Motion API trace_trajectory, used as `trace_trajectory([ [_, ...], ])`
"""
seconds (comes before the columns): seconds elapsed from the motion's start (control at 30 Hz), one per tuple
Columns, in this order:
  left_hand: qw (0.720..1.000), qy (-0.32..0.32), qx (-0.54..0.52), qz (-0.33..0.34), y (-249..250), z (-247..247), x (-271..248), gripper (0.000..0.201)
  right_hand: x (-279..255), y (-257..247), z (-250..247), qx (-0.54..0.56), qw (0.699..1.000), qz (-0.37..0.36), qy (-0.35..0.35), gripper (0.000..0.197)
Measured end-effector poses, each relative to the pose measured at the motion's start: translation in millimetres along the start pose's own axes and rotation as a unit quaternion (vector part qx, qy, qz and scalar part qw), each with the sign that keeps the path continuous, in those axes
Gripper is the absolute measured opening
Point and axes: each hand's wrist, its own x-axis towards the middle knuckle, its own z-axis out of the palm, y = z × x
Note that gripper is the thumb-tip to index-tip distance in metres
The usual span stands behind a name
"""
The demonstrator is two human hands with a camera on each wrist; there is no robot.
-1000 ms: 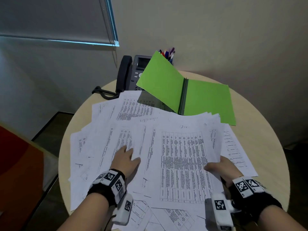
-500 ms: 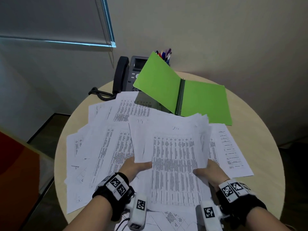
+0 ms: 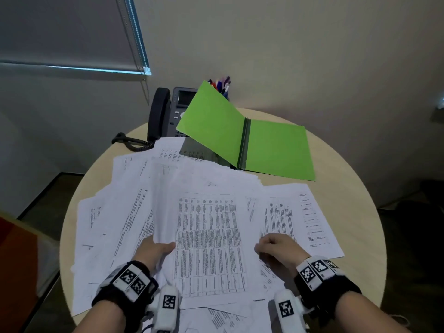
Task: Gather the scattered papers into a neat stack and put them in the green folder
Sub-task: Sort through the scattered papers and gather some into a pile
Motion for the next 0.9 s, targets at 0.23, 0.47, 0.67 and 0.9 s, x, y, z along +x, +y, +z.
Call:
trace_trajectory([
  [0.23,1.0,0.002,-0.023,-0.002,-1,-8,-6,0.033,15,7,-21,-0.305,0.941,-0.005,0.147,0.063],
  [0.47,0.999,0.01,-0.029,-0.012,-4,-9,-4,0.034,1,-2,2,-0.324,0.942,-0.025,0.084,0.038],
  [0.67,0.998,0.0,-0.059,-0.036,-2,-10,-7,0.035,-1,-10,0,-0.338,0.921,0.074,0.177,0.09],
  [0.9,0.997,0.009,-0.058,-0.041,-2,-10,-12,0.04,-9,-14,8,-0.347,0.912,-0.003,0.218,0.096],
])
